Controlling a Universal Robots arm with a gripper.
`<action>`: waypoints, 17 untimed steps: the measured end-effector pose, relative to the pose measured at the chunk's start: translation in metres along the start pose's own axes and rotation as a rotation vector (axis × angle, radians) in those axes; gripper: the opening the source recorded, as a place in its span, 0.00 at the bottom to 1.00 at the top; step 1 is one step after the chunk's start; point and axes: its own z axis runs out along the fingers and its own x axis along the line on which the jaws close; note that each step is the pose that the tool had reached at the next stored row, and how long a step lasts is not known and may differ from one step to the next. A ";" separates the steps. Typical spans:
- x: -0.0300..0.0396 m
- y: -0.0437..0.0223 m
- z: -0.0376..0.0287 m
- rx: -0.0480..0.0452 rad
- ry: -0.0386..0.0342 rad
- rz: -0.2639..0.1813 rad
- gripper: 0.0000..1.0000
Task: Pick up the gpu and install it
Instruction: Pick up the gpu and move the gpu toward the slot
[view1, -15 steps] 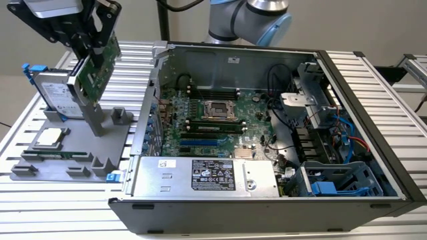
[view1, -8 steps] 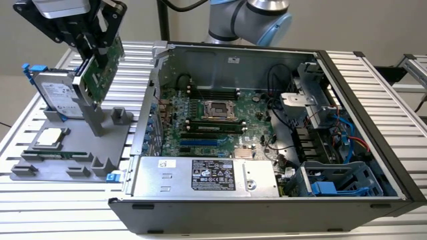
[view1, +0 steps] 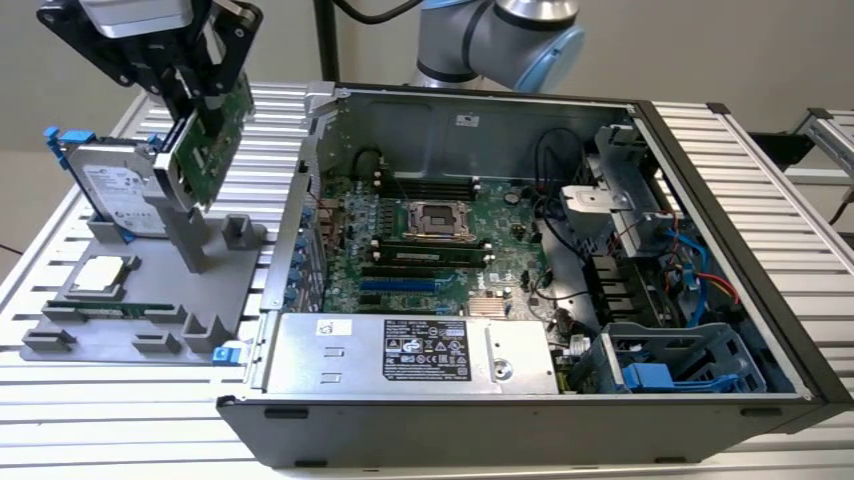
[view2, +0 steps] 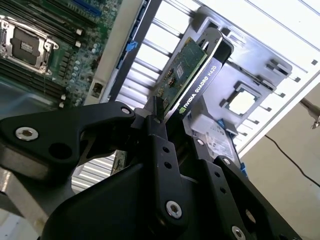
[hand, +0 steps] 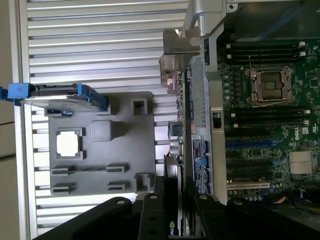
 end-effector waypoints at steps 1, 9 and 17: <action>-0.0014 0.0001 0.0000 0.0000 0.0000 0.000 0.00; -0.0095 0.0007 0.0002 0.0001 0.0000 0.000 0.00; -0.0162 0.0012 0.0004 0.0000 0.0000 0.000 0.00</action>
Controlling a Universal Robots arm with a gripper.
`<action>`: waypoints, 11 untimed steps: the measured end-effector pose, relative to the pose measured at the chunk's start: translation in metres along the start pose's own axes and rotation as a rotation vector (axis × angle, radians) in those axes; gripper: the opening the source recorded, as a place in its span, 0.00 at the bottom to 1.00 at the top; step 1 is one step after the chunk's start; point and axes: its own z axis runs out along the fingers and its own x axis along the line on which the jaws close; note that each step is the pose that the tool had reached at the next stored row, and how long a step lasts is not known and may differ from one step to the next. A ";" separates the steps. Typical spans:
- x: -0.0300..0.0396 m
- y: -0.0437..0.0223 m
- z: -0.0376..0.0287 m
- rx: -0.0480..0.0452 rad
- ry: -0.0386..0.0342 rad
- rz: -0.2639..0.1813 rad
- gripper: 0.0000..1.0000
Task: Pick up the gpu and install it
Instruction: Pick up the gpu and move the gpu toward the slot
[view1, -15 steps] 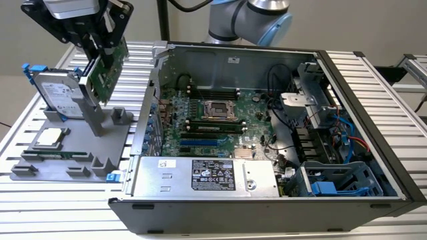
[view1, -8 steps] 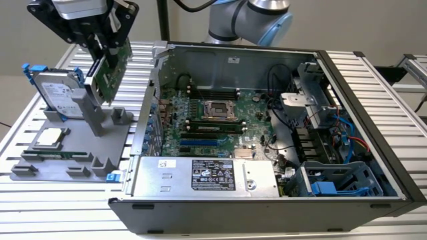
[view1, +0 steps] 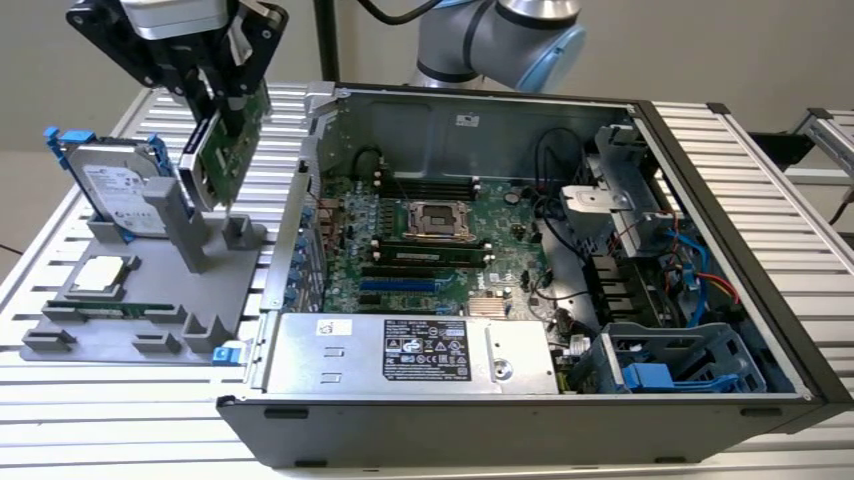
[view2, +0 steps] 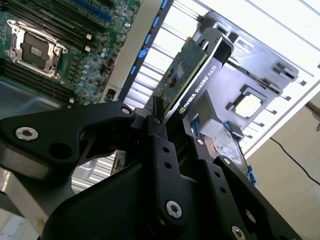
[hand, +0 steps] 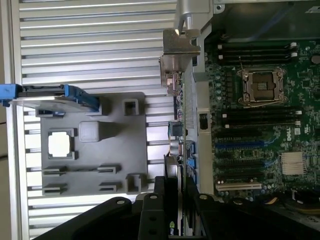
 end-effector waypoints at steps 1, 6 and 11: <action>-0.0009 0.0001 0.0000 0.0000 0.0000 0.000 0.00; -0.0058 0.0004 0.0002 0.0000 0.0000 0.000 0.00; -0.0108 0.0008 0.0003 0.0001 0.0000 0.000 0.00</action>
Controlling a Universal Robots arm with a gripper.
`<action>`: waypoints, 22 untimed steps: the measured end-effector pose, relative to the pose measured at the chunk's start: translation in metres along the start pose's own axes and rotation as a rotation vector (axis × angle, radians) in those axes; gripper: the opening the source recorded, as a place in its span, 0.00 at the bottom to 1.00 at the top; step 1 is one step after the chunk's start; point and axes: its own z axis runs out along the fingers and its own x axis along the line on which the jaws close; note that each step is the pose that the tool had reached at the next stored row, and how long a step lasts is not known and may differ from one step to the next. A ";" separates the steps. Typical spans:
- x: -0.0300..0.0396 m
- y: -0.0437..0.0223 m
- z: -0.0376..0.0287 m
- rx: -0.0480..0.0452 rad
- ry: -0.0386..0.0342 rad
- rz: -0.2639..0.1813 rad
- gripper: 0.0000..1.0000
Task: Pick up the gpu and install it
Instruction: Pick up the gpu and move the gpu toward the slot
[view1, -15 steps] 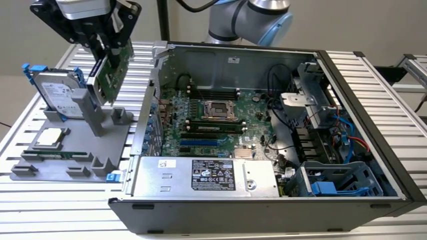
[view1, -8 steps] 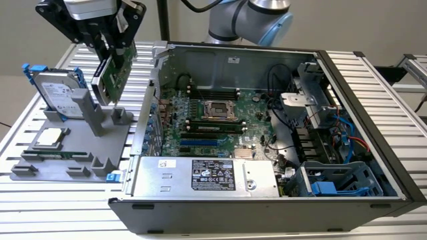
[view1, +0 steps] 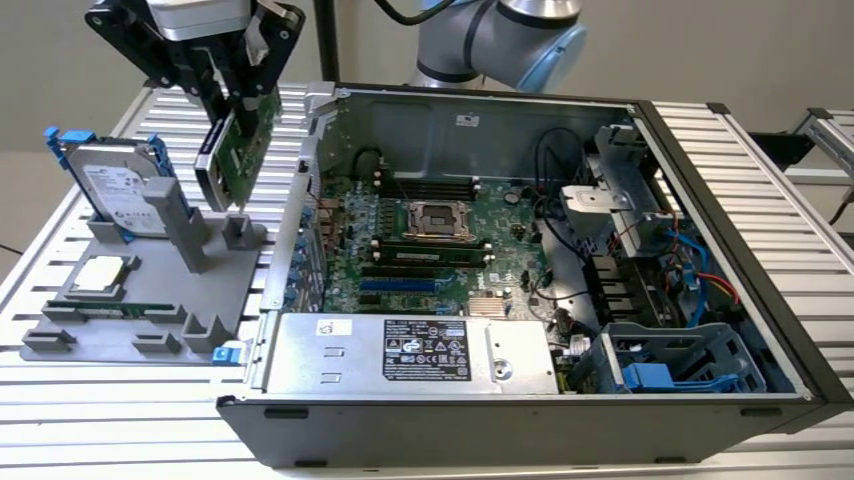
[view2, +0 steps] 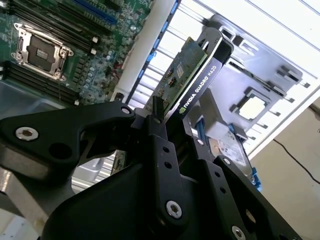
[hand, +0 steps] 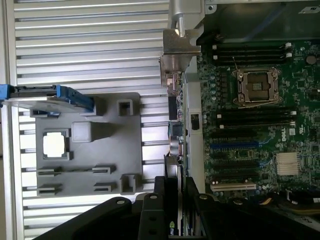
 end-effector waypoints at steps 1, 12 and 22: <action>-0.0010 0.0001 0.0001 -0.0001 0.0000 0.000 0.00; -0.0125 0.0009 0.0004 -0.0001 0.0000 0.000 0.00; -0.0240 0.0018 0.0006 0.0000 0.0001 -0.001 0.00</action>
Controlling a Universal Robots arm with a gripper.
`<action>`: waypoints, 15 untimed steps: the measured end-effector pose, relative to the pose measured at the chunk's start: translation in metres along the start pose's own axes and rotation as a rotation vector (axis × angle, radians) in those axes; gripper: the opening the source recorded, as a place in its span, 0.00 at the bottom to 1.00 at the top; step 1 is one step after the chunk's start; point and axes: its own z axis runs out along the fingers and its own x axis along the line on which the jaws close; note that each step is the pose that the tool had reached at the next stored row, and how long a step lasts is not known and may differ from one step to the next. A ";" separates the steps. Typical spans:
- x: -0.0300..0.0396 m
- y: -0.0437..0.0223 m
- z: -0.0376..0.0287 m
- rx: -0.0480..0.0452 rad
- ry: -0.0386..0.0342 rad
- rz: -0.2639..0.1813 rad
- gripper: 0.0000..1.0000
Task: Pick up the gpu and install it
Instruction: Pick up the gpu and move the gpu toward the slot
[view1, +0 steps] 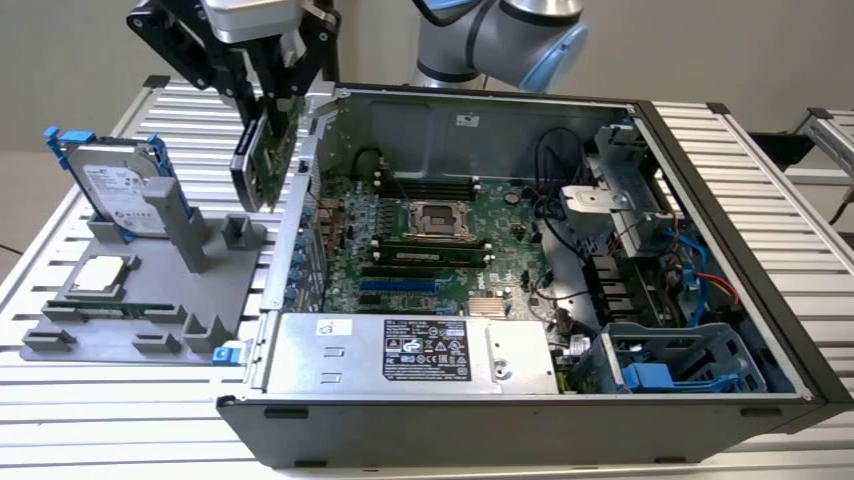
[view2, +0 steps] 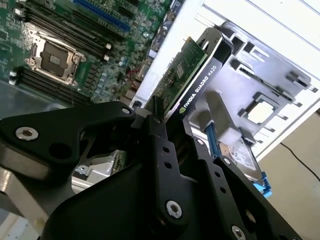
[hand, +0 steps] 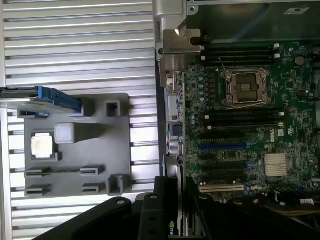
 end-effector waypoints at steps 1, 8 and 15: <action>-0.0012 0.0001 0.0000 0.0000 0.0000 0.000 0.00; -0.0108 0.0008 0.0003 -0.0001 0.0000 0.000 0.00; -0.0230 0.0017 0.0006 0.0000 0.0001 -0.001 0.00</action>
